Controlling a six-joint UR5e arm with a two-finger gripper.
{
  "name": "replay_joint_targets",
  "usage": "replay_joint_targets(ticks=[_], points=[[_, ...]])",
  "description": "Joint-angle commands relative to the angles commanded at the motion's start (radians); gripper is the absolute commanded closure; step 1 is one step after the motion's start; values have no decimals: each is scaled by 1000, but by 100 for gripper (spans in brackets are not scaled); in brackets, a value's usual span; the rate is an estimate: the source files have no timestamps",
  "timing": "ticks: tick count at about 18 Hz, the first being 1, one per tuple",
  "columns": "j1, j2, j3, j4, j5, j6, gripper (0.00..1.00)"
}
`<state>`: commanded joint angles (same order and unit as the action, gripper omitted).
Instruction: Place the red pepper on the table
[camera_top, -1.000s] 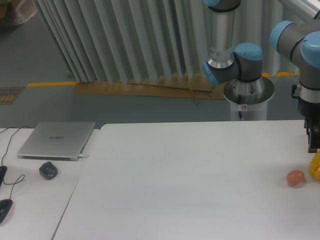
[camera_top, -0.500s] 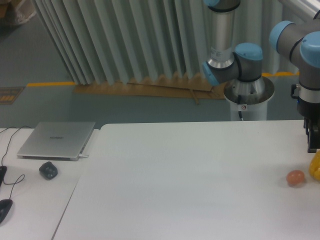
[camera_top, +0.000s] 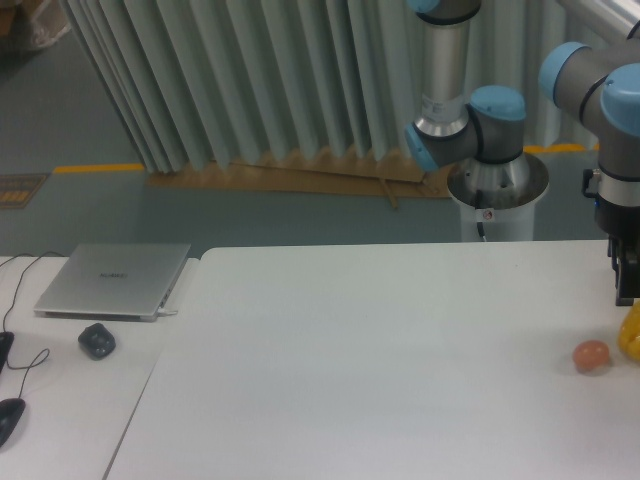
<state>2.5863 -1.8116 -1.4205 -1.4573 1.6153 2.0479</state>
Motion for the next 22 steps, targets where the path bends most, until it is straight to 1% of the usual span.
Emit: replay_joint_targets(ticks=[14, 18, 19, 21, 22], points=[[-5, 3, -6, 0, -2, -2, 0], [-2, 6, -5, 0, -9, -23, 0], [-2, 8, -5, 5, -9, -29, 0], [0, 9, -3, 53, -8, -28, 0], [2, 9, -5, 63, -9, -28, 0]])
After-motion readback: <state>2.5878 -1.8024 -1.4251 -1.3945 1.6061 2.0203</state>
